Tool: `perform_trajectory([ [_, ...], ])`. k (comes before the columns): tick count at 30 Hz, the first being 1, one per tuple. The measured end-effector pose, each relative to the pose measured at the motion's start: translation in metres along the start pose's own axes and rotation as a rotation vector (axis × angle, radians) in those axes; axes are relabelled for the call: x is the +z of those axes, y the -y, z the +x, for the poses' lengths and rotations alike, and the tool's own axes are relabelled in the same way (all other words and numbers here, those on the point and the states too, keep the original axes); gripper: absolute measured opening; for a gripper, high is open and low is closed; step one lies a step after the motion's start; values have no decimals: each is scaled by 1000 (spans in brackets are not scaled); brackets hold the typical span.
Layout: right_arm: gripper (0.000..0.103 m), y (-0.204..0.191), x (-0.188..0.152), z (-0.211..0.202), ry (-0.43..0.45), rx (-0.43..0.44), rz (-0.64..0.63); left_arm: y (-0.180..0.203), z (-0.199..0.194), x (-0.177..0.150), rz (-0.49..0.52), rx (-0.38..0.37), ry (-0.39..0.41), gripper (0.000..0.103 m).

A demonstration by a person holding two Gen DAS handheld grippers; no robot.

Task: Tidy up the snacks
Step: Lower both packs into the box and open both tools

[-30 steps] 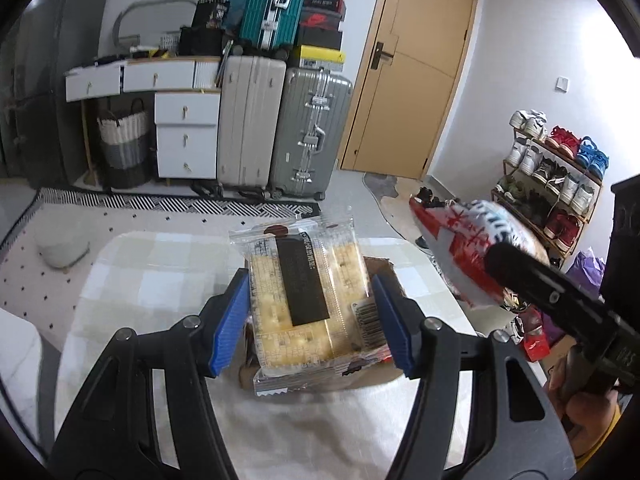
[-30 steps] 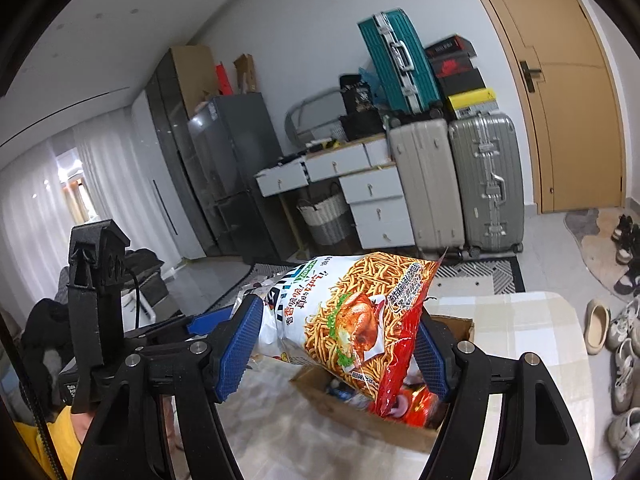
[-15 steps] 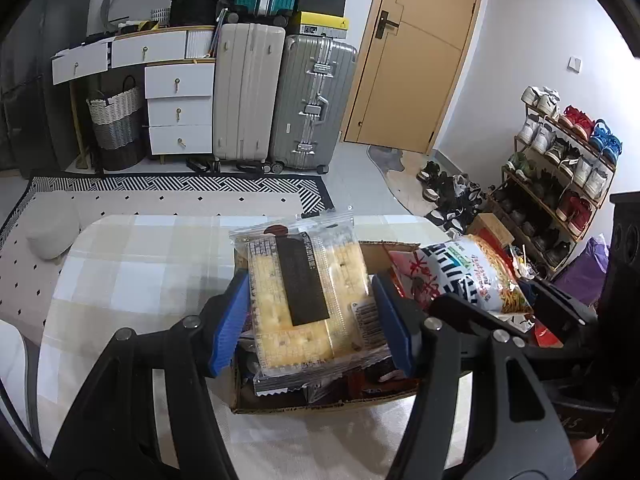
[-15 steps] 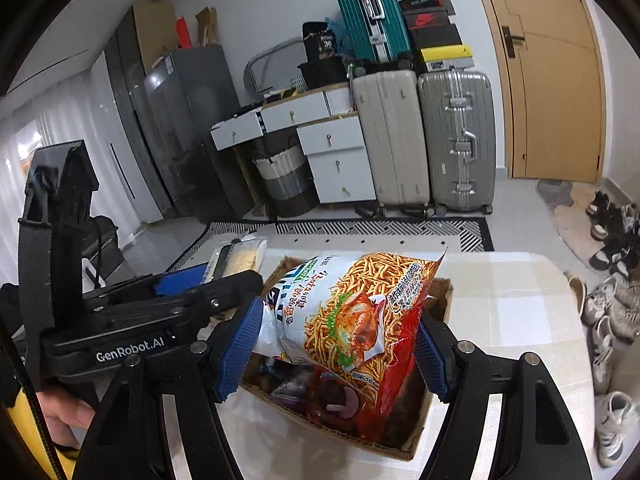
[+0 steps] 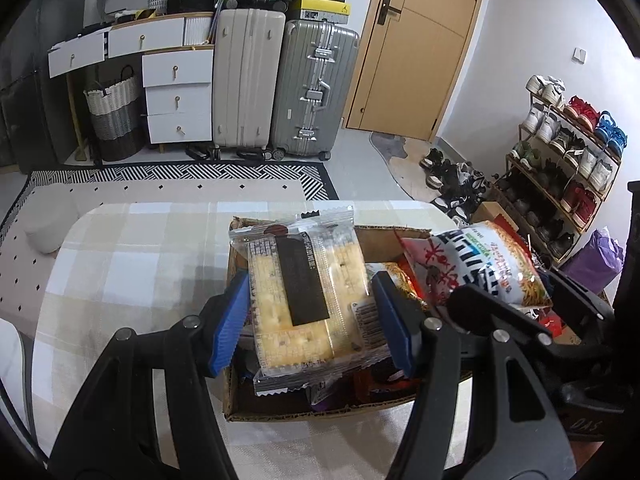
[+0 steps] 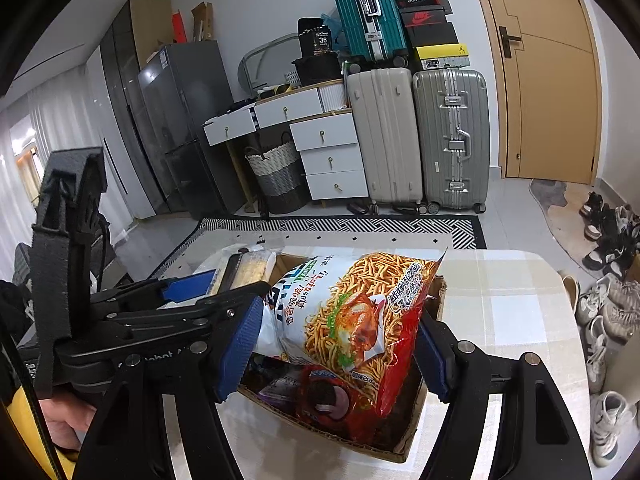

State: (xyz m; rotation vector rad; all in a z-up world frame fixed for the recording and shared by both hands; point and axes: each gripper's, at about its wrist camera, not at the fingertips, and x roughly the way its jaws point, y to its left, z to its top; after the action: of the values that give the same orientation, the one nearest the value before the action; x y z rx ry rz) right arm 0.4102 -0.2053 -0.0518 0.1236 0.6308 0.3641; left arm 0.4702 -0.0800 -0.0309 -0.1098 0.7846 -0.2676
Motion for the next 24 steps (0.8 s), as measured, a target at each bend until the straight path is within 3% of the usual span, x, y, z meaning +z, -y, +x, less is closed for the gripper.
perform_trajectory([
  [7,72,9,0,7,-27,20,42,-4,24,1,4,-23,-37,59],
  [12,72,12,0,11,-41,22,56,-12,37,3,0,-22,-65,66],
  [24,72,8,2,24,-70,26,60,-36,11,1,-54,27,-10,78],
])
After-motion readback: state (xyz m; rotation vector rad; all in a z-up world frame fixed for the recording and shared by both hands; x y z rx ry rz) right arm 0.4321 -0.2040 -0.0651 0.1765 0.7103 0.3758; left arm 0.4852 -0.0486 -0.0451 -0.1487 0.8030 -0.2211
